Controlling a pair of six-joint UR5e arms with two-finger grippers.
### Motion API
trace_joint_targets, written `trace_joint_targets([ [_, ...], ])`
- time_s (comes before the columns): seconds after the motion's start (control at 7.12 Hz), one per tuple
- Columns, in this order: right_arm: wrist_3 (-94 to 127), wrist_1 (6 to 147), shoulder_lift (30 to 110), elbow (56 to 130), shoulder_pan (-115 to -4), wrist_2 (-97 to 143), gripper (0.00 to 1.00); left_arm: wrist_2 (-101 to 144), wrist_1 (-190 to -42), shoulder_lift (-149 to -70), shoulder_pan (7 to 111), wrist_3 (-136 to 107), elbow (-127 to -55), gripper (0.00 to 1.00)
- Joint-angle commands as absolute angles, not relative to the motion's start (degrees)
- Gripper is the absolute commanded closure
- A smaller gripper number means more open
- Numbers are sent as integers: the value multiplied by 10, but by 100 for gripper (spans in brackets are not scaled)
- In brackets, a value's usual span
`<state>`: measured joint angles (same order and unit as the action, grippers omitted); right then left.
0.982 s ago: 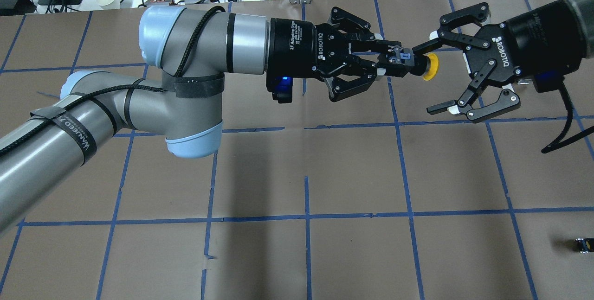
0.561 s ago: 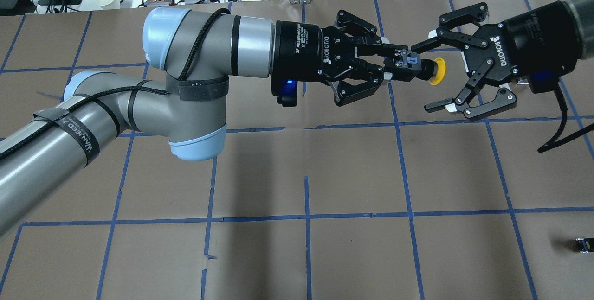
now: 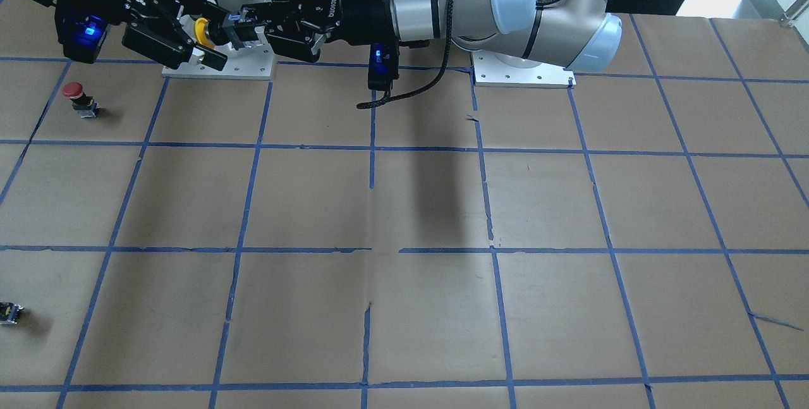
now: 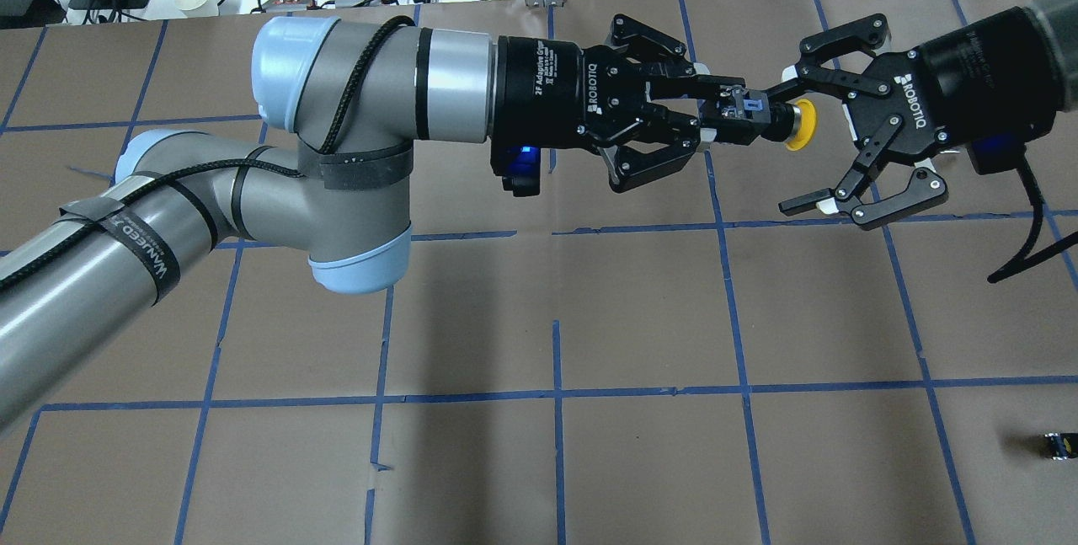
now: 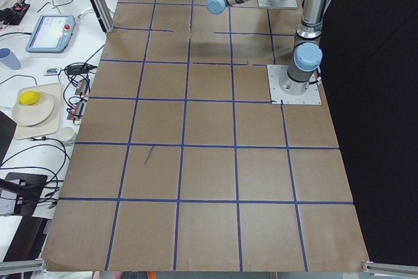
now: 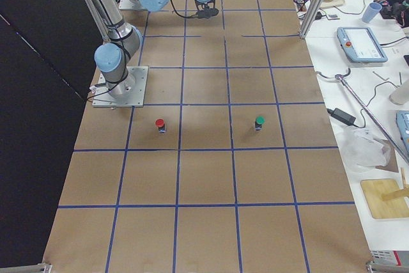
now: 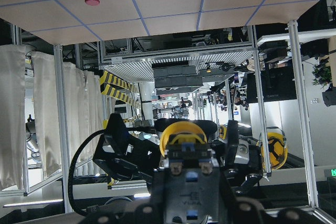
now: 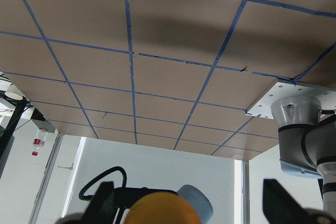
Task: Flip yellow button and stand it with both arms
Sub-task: 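Align the open right gripper around the yellow cap held by the left gripper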
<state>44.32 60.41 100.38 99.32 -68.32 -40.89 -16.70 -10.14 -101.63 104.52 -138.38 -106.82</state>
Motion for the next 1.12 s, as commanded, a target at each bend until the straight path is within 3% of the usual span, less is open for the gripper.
trace_joint_targets([
  [0.0,444,581,1021,988,-683,-413,0,-167,-96,-1020,1045,-1388,-1068,93],
  [0.56,444,585,1022,990,-683,-416,1,-167,-94,-1010,1046,-1390,-1074,93],
  [0.7,444,586,1022,990,-683,-416,8,-167,-78,-1010,1047,-1391,-1077,93],
  [0.84,444,586,1022,990,-683,-416,8,-167,-69,-1012,1048,-1403,-1077,94],
  [0.98,442,584,1021,991,-683,-417,1,-170,-59,-1015,1054,-1407,-1078,93],
])
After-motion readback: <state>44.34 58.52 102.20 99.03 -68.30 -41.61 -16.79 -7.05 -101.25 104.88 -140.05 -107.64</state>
